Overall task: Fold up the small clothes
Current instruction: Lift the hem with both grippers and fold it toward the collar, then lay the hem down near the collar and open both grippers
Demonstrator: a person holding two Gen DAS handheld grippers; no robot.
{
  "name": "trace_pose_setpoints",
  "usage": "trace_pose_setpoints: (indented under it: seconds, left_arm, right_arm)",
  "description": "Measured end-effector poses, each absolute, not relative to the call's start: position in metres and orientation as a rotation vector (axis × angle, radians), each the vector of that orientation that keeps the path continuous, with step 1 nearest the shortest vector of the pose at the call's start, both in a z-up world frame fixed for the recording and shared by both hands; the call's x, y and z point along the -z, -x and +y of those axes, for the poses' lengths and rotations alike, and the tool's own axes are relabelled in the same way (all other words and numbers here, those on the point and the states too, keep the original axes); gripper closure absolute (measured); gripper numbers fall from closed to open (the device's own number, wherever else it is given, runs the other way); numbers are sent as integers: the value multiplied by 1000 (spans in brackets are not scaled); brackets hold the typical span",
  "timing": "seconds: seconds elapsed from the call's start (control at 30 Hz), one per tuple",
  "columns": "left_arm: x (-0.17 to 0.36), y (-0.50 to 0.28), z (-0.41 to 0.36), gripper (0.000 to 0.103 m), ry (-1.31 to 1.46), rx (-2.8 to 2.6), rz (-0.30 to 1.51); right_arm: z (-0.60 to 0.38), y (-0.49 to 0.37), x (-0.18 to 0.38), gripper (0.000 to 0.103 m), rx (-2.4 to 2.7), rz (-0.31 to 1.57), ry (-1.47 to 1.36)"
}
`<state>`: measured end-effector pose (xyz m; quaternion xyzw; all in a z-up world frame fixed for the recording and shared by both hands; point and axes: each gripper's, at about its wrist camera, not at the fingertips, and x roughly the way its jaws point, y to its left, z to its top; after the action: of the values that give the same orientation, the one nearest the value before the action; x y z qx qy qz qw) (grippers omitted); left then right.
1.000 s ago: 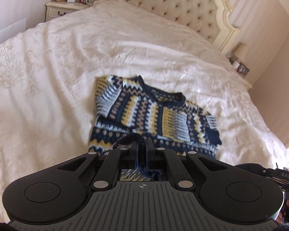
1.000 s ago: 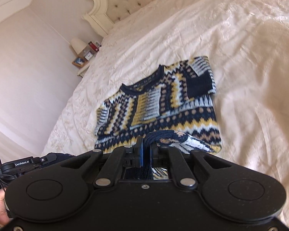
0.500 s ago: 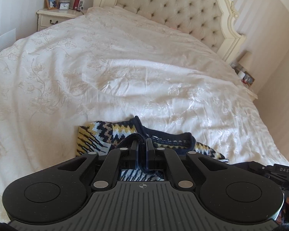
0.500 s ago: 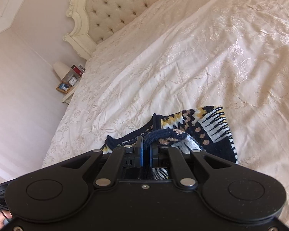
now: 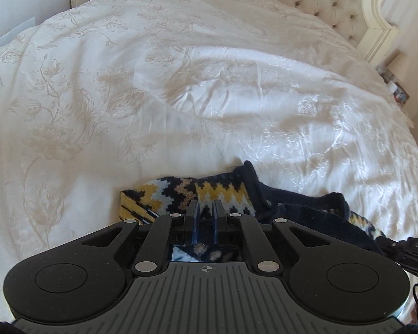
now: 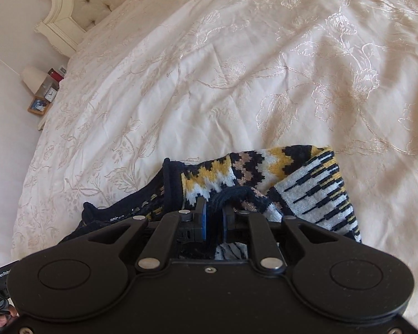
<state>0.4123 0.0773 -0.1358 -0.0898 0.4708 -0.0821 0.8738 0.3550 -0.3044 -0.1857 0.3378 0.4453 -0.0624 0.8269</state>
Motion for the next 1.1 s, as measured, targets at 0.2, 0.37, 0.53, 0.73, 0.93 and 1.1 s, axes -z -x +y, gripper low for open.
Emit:
trace_pose_setpoints:
  seconds: [0.2,0.37,0.53,0.73,0.93,1.1]
  left_arm:
    - [132,-425,77,93,141,154,965]
    - [133,-418,70,72,83,209,962]
    - [153,-415,59,69,18,260,1044]
    - [175,-423,48,68,-60,261,1097]
    - [176,-425,42,98,-137,235,1057]
    - [180,-430,47,98,-111,180,1083]
  right_arm:
    - [-310,-361,184,50,135,892,-680]
    - [-319,-354,173,40,142,831,-665]
    - [-314,-344,168,40,99,853,-601]
    - [-298,-328,172,40,55,900,-524]
    - [-278,-319,172,40,15,936,-438]
    - [-262,-333,172,39,-35,952,-355]
